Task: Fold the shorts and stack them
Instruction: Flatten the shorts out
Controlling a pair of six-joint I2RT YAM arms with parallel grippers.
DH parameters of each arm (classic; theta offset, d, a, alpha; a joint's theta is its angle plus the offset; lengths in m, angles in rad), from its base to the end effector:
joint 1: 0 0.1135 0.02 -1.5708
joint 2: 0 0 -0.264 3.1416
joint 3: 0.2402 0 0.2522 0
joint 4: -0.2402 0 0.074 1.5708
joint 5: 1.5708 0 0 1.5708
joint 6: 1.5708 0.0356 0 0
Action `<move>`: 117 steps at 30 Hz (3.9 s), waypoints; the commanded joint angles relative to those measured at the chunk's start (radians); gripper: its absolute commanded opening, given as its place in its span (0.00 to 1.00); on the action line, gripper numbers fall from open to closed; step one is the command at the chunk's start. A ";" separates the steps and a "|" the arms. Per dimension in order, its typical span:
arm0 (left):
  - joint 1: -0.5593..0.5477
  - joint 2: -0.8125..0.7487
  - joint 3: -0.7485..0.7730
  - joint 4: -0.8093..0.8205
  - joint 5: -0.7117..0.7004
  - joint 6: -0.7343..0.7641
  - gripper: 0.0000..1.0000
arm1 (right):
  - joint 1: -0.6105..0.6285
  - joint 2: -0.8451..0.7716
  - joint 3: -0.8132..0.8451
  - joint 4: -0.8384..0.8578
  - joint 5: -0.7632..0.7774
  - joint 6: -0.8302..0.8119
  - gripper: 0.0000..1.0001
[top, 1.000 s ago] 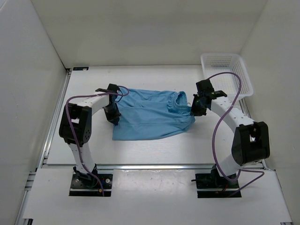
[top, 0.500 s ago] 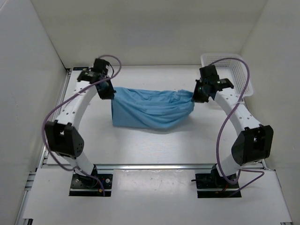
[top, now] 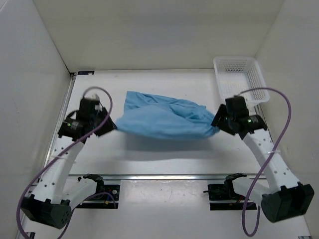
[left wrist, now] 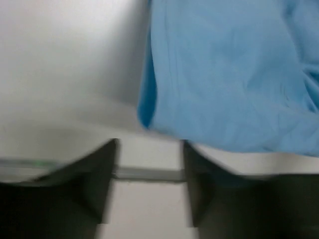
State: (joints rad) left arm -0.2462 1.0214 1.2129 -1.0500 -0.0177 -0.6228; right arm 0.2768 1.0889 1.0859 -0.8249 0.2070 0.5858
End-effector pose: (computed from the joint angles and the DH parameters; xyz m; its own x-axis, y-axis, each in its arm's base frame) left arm 0.1775 -0.0440 0.3612 -0.7318 -0.4174 -0.5387 -0.2393 0.8975 -0.3704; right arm 0.2102 0.0521 0.3265 -0.6643 0.3738 -0.6473 0.2803 0.9274 0.2478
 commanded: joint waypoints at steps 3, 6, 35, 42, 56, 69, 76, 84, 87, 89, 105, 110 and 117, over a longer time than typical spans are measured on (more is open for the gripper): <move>-0.022 -0.063 -0.359 0.031 0.162 -0.114 0.90 | -0.001 -0.158 -0.217 -0.039 0.085 0.178 0.79; -0.022 -0.072 -0.336 0.047 0.148 -0.114 0.87 | -0.001 -0.146 -0.259 -0.039 0.085 0.203 0.81; -0.097 0.594 -0.455 0.366 0.174 -0.204 0.26 | -0.001 -0.040 -0.477 0.147 -0.189 0.332 0.83; -0.097 0.482 -0.435 0.357 0.183 -0.204 0.10 | -0.001 -0.012 -0.534 0.147 -0.152 0.362 0.77; -0.097 0.379 -0.500 0.346 0.183 -0.244 0.10 | -0.001 -0.202 -0.566 0.083 -0.023 0.443 0.69; -0.107 0.368 -0.490 0.337 0.163 -0.244 0.10 | -0.010 -0.301 -0.632 0.096 -0.020 0.503 0.58; -0.107 0.368 -0.490 0.337 0.154 -0.244 0.10 | -0.010 -0.271 -0.644 0.144 -0.044 0.600 0.51; -0.107 0.368 -0.490 0.328 0.145 -0.244 0.10 | -0.010 -0.129 -0.689 0.303 -0.089 0.580 0.50; -0.107 0.368 -0.466 0.328 0.145 -0.244 0.10 | -0.010 -0.084 -0.650 0.323 -0.080 0.557 0.28; -0.091 0.368 -0.440 0.306 0.136 -0.244 0.10 | -0.010 -0.075 -0.606 0.307 -0.022 0.519 0.14; 0.071 0.602 0.950 -0.174 -0.061 -0.057 0.10 | -0.036 0.250 0.581 0.067 0.042 0.005 0.00; 0.081 0.450 0.970 -0.153 -0.060 -0.078 0.10 | -0.036 0.189 0.712 -0.034 -0.115 -0.106 0.00; 0.099 0.221 1.059 -0.160 -0.117 -0.109 0.10 | -0.036 0.005 0.824 -0.137 -0.202 -0.205 0.00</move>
State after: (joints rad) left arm -0.1757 1.3342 2.1910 -1.1900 -0.0330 -0.7254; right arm 0.2520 1.1671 1.8061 -0.9104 0.0147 0.4885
